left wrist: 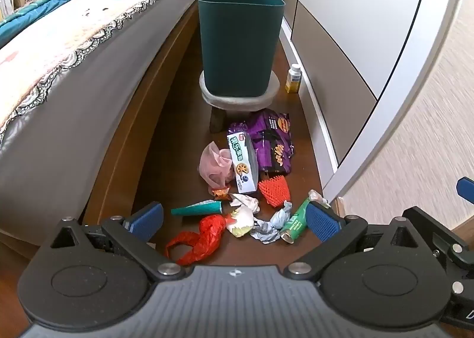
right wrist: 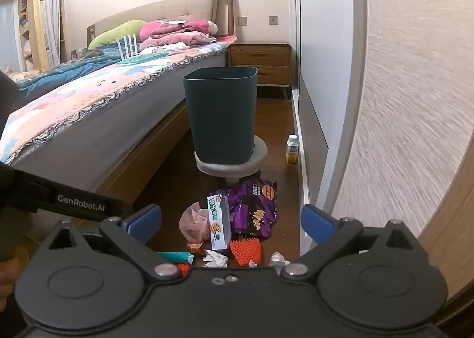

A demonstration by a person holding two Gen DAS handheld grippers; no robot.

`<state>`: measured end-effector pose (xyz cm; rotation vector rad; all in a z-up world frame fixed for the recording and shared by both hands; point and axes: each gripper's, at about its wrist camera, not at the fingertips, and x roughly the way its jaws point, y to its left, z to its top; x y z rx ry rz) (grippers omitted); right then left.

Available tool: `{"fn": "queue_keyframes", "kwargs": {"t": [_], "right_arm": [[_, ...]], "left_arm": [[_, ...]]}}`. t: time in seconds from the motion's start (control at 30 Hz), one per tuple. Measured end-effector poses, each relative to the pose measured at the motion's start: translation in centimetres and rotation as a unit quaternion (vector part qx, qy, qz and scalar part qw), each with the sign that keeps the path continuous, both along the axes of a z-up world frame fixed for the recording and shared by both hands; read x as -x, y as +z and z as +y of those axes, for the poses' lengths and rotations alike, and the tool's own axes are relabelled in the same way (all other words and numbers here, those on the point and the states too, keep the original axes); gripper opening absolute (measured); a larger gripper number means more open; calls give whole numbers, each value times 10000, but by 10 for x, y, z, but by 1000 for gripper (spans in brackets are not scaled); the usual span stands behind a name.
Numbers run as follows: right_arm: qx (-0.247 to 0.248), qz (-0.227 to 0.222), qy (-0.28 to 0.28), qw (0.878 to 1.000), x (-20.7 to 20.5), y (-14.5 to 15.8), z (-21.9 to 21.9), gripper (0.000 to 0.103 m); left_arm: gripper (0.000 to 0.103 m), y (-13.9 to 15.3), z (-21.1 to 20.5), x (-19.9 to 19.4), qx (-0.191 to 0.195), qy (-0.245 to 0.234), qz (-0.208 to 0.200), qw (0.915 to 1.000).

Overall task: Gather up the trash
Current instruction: 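Move both tools toward the trash pile in front of the wastebasket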

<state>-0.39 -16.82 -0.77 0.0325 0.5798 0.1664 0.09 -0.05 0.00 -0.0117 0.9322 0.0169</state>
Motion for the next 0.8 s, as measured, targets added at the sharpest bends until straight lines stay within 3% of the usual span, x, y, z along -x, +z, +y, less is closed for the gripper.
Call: {"fn": "queue_keyframes", "kwargs": {"t": [0.27,0.8], "right_arm": [[-31,-2,38,10000,0,-1,-1,101],[482,-116,-378,9981,4,3,0,101]], "left_arm": [[103,-8,-13,9,-6,88,9,10000],[103,5,-3,2,104,-24,72,9999]]}}
